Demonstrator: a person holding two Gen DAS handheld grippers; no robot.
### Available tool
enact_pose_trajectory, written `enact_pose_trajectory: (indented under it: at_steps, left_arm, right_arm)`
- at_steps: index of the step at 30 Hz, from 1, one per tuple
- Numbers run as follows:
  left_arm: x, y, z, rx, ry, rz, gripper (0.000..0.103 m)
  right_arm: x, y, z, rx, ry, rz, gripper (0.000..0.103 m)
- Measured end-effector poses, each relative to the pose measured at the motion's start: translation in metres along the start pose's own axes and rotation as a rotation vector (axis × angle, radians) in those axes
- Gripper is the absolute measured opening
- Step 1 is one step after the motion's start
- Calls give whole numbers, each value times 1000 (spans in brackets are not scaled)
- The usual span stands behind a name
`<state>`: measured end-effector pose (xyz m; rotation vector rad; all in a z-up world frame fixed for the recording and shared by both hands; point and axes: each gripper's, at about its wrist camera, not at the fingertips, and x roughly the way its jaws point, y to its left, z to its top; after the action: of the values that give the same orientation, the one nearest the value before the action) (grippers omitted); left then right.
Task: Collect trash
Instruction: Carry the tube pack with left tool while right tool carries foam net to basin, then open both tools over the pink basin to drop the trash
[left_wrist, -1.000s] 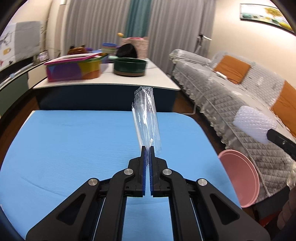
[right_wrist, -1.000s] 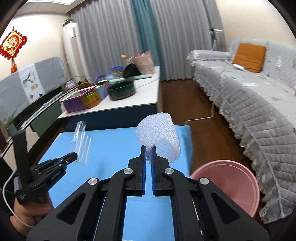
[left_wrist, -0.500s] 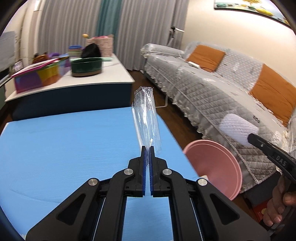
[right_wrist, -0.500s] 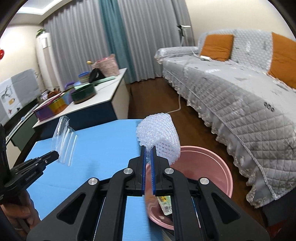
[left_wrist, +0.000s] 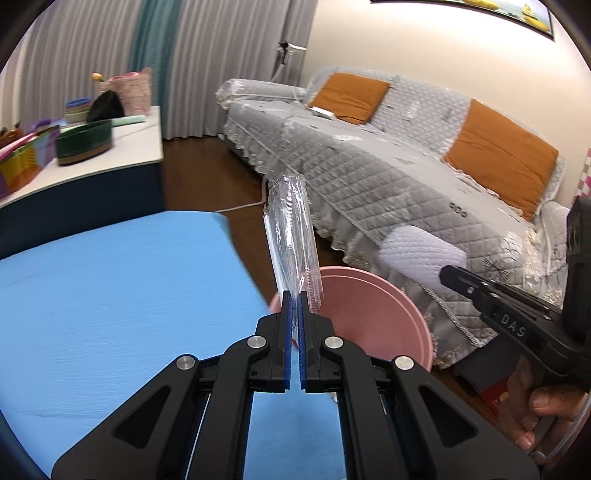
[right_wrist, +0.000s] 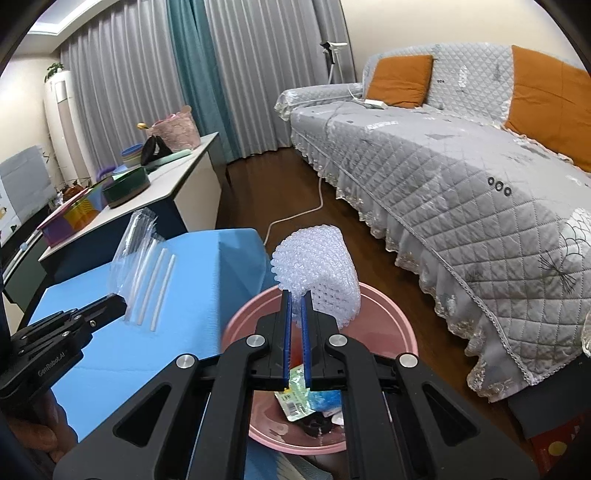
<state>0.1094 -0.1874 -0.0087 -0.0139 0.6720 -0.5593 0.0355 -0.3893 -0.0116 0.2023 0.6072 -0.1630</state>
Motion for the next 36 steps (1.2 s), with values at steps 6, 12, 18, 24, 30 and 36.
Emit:
enact_pose_trajectory:
  at_steps: [6, 12, 18, 24, 30, 36]
  left_arm:
    - [13, -16, -2, 15, 26, -47, 3]
    - [23, -23, -4, 18, 47, -74, 3]
    - [31, -27, -2, 23, 60, -98, 3]
    - [39, -28, -5, 31, 81, -101, 25]
    - [36, -24, -4, 22, 74, -87, 25]
    - [25, -14, -1, -1, 49, -61, 27]
  right_arm:
    - [0, -9, -2, 10, 7, -14, 5]
    - [0, -14, -5, 13, 14, -21, 5]
    - [2, -16, -7, 16, 26, -22, 6]
    - [6, -19, -8, 26, 49, -40, 26]
    - [6, -21, -7, 45, 46, -40, 44]
    - [7, -16, -4, 41, 43, -33, 44]
